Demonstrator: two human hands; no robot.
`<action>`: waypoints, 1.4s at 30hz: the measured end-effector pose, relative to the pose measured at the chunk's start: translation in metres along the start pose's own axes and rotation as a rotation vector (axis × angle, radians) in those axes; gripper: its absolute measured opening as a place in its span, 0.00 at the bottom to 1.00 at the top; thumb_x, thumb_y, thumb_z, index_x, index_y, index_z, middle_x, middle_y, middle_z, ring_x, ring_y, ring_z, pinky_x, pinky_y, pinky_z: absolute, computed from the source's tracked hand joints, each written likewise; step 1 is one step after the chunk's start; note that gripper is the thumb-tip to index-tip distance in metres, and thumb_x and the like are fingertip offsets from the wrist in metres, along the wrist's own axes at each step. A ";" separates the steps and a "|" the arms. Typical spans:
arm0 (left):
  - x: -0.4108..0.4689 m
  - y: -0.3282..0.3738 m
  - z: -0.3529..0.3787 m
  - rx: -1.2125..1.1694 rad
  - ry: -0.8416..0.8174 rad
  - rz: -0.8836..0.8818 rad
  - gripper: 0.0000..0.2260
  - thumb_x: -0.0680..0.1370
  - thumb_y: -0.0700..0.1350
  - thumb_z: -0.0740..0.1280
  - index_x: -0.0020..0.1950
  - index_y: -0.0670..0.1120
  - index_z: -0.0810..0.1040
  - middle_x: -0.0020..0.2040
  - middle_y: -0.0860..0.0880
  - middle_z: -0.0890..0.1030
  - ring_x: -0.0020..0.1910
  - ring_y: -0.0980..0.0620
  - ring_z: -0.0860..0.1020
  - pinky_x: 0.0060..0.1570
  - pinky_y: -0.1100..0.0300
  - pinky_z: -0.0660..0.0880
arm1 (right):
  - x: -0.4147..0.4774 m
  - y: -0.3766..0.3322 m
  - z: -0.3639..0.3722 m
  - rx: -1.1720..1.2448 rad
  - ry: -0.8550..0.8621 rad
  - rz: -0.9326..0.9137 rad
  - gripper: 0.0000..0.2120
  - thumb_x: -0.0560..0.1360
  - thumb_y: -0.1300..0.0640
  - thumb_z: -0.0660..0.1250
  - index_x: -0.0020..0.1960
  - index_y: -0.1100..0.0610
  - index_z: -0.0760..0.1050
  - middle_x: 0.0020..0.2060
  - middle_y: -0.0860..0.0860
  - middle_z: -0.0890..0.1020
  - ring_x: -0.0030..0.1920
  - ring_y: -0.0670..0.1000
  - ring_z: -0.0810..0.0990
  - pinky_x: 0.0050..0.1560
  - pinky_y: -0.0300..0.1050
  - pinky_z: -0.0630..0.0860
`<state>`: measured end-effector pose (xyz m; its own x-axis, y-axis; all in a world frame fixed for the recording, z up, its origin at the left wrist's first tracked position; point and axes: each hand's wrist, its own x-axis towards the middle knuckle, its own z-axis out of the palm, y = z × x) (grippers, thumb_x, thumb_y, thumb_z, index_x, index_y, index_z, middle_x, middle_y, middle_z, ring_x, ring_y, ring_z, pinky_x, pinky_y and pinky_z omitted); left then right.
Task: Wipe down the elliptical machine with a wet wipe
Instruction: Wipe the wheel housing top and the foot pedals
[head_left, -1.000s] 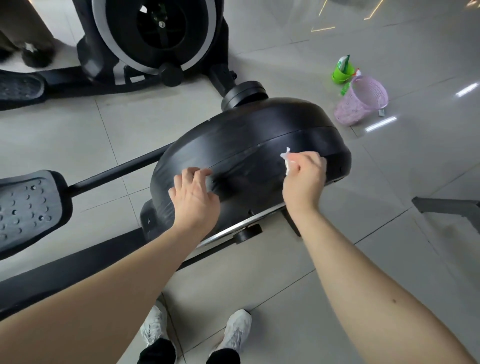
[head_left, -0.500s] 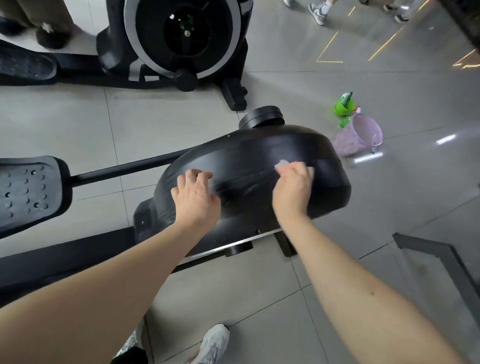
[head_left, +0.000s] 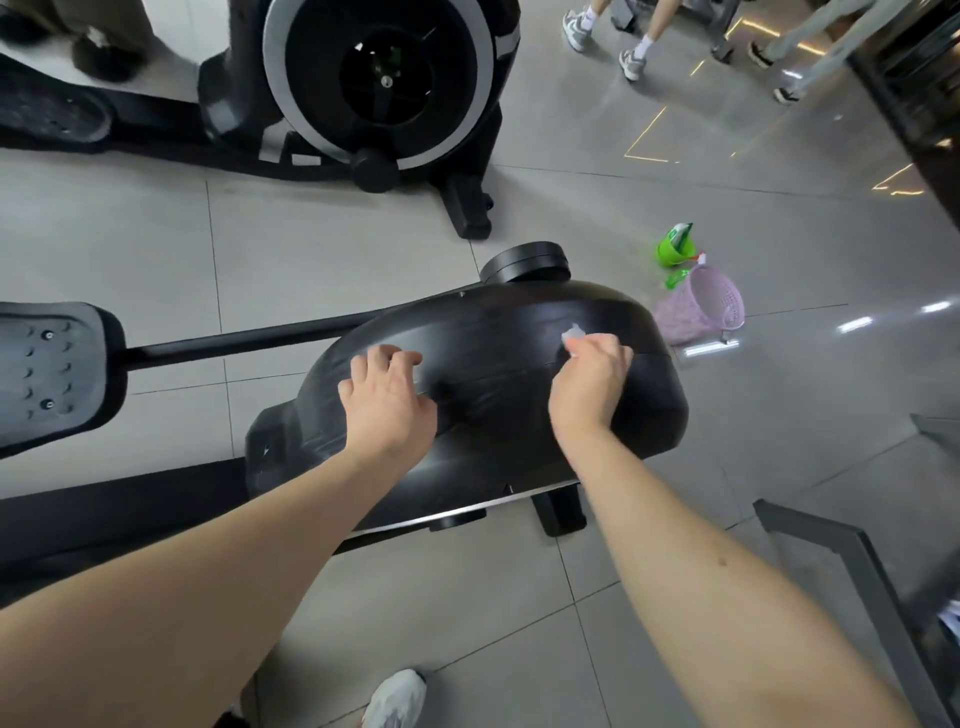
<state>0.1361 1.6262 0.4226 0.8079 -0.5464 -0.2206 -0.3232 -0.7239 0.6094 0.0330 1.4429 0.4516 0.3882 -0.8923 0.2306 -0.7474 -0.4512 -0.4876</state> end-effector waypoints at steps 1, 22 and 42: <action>0.001 -0.002 0.000 0.002 -0.003 -0.009 0.22 0.78 0.42 0.64 0.72 0.49 0.71 0.70 0.48 0.67 0.68 0.44 0.63 0.65 0.49 0.61 | -0.014 -0.010 0.009 0.035 0.000 -0.051 0.08 0.75 0.68 0.65 0.48 0.62 0.83 0.46 0.54 0.78 0.51 0.59 0.73 0.59 0.55 0.73; 0.000 -0.046 0.002 -0.047 -0.025 -0.163 0.23 0.77 0.44 0.66 0.73 0.49 0.70 0.71 0.46 0.67 0.69 0.43 0.63 0.64 0.49 0.60 | -0.118 -0.038 0.057 -0.036 -0.462 -0.682 0.10 0.74 0.71 0.70 0.54 0.63 0.82 0.44 0.55 0.79 0.50 0.55 0.72 0.52 0.46 0.74; 0.004 -0.073 -0.002 -0.136 -0.114 -0.212 0.23 0.77 0.43 0.66 0.72 0.49 0.70 0.70 0.47 0.67 0.67 0.43 0.64 0.62 0.51 0.61 | -0.119 -0.045 0.058 -0.163 -0.616 -0.772 0.13 0.70 0.73 0.65 0.50 0.61 0.82 0.42 0.53 0.78 0.45 0.52 0.69 0.46 0.41 0.70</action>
<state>0.1641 1.6778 0.3792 0.7876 -0.4382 -0.4332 -0.0778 -0.7681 0.6355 0.0521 1.5705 0.3971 0.9757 -0.2099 -0.0635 -0.2192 -0.9414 -0.2565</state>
